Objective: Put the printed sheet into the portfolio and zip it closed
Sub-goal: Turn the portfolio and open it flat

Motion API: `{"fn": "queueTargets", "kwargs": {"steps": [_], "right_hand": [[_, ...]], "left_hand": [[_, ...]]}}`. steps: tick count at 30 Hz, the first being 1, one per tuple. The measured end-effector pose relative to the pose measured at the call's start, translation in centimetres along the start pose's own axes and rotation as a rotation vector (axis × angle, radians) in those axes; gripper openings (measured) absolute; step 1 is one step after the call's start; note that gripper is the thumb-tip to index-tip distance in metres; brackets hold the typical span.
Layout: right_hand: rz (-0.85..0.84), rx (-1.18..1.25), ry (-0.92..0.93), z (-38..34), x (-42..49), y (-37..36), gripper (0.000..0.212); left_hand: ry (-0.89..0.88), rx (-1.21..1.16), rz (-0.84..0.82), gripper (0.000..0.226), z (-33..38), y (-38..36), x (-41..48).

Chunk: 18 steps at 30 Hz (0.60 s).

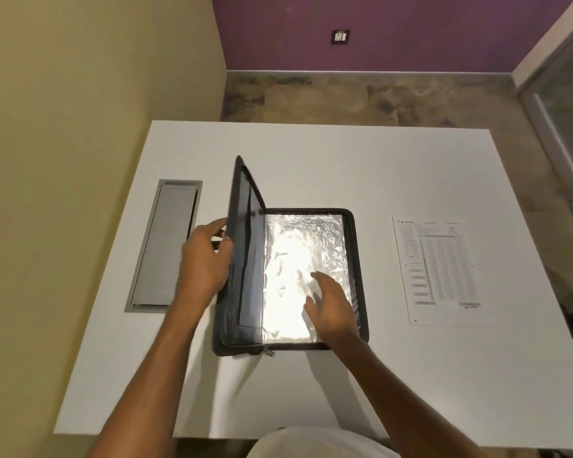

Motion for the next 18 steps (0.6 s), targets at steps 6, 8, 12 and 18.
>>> {"fn": "queueTargets", "kwargs": {"steps": [6,8,12,18], "right_hand": [[-0.219,-0.524,-0.09,8.0,-0.4,-1.9,0.088],[-0.218,-0.569,-0.09,9.6,-0.7,-2.0,0.091],[-0.232,-0.666,-0.102,10.1,-0.7,-1.7,0.092],[-0.25,-0.705,-0.126,9.7,-0.7,-1.9,0.088]], "left_hand": [[0.108,0.091,0.219,0.024,-5.5,5.8,0.5],[0.12,0.138,0.26,0.021,-7.4,6.8,0.9],[0.209,0.214,0.29,0.029,-11.7,7.2,1.8],[0.312,0.306,0.151,0.05,-20.1,5.0,3.3]]}}
Point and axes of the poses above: each hand's wrist, its own x-axis towards the middle knuckle, its own y-axis out of the back of the hand, z = x × y, the point moved 7 cm from there along x, towards the middle knuckle, and after that the axes turned 7 degrees about -z, right-handed, at the moved point
